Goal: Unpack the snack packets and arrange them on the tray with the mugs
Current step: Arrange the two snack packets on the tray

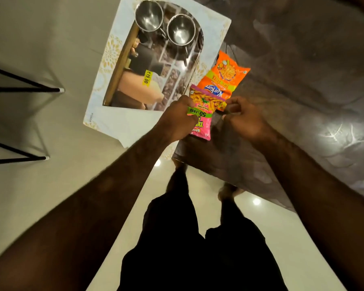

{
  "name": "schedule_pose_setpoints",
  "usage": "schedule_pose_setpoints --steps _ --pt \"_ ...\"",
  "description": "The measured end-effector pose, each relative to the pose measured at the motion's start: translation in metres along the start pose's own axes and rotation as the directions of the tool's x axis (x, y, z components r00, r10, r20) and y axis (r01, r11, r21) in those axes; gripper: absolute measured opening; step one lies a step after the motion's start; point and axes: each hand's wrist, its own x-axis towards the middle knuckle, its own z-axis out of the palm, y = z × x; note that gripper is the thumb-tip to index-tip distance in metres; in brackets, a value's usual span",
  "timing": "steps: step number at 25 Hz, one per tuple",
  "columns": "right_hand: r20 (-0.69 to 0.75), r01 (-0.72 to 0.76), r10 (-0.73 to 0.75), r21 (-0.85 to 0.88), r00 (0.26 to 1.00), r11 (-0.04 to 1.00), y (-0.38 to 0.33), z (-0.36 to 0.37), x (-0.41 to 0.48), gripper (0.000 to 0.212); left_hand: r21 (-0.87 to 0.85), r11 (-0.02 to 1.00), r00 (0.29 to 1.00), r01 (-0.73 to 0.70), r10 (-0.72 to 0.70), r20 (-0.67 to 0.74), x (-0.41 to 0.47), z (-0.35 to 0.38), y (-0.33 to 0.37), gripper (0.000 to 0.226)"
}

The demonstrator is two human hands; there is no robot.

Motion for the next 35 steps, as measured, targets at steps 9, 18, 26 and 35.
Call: schedule_pose_setpoints --steps 9,18,26,35 --pt "0.17 -0.301 0.271 0.188 0.948 0.935 0.002 0.055 0.012 0.023 0.103 0.995 0.997 0.004 -0.012 0.077 0.007 0.009 -0.009 0.044" --pt "0.161 -0.266 0.213 0.499 0.964 0.825 -0.012 0.049 -0.037 0.033 -0.164 0.983 0.996 -0.084 0.079 -0.04 -0.02 -0.031 -0.013 0.053" --pt "0.228 -0.211 0.131 0.375 0.965 0.903 -0.057 0.063 -0.038 0.026 -0.377 0.923 0.996 -0.08 0.065 -0.053 -0.017 -0.098 -0.029 0.05" --pt "-0.132 -0.25 0.364 0.515 0.922 0.82 -0.032 0.024 0.039 0.024 -0.266 0.963 0.984 -0.047 -0.002 -0.18 0.033 -0.163 -0.052 0.039"
